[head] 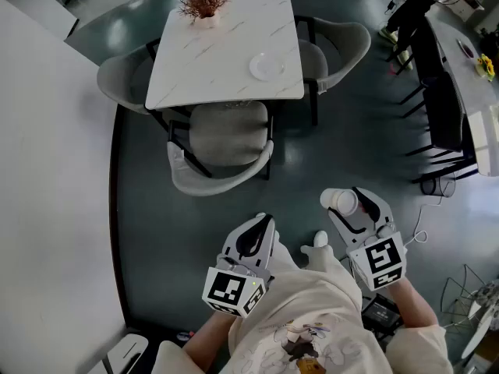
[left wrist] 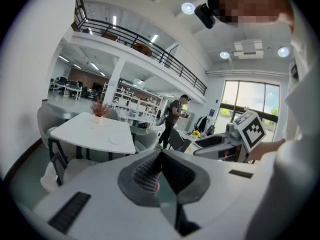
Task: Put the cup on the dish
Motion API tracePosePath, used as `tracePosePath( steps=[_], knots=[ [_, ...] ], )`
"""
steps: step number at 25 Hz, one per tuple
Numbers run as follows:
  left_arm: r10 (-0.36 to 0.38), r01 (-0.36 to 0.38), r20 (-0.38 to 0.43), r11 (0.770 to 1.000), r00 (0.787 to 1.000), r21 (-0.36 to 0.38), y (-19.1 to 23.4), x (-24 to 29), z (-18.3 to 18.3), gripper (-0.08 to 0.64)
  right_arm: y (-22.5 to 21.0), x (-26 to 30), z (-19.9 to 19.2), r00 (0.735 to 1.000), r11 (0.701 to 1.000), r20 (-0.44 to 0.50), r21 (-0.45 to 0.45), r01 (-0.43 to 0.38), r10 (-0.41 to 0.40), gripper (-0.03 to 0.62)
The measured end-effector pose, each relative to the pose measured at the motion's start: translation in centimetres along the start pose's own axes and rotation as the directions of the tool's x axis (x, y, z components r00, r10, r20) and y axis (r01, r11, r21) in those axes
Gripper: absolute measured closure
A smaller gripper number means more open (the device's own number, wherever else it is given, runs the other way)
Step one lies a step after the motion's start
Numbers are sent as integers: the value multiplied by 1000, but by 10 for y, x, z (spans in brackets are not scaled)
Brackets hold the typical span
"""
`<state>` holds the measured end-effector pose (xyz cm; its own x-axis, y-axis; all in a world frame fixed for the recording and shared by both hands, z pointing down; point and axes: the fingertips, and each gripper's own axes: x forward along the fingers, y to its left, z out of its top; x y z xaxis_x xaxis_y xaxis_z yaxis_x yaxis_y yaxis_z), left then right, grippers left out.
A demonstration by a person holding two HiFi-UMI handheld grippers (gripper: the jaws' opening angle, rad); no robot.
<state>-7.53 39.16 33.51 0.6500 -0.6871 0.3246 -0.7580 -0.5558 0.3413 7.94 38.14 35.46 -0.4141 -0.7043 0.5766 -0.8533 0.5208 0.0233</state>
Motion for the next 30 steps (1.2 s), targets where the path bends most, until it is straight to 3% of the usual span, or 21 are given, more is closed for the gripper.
tracePosePath(
  steps=[7,12,22,30],
  knots=[
    [40,-40,-30,999,999,-21,-119,1,-57,555,-16,-85,-40,994,994,42,-34,-103,104,334],
    [80,-81,-15,994,997,-78,-165,-1,-75,555,-23,-122,-74,993,992,28,-59,-109,111,334],
    [16,-16,-4,999,1000,-45,-209,6,-67,555,-41,-166,-102,999,1000,34,-20,-23,23,334],
    [34,-34,17,999,999,-8,-229,26,-67,555,-62,-181,-115,998,999,48,-29,-42,44,334]
  ],
)
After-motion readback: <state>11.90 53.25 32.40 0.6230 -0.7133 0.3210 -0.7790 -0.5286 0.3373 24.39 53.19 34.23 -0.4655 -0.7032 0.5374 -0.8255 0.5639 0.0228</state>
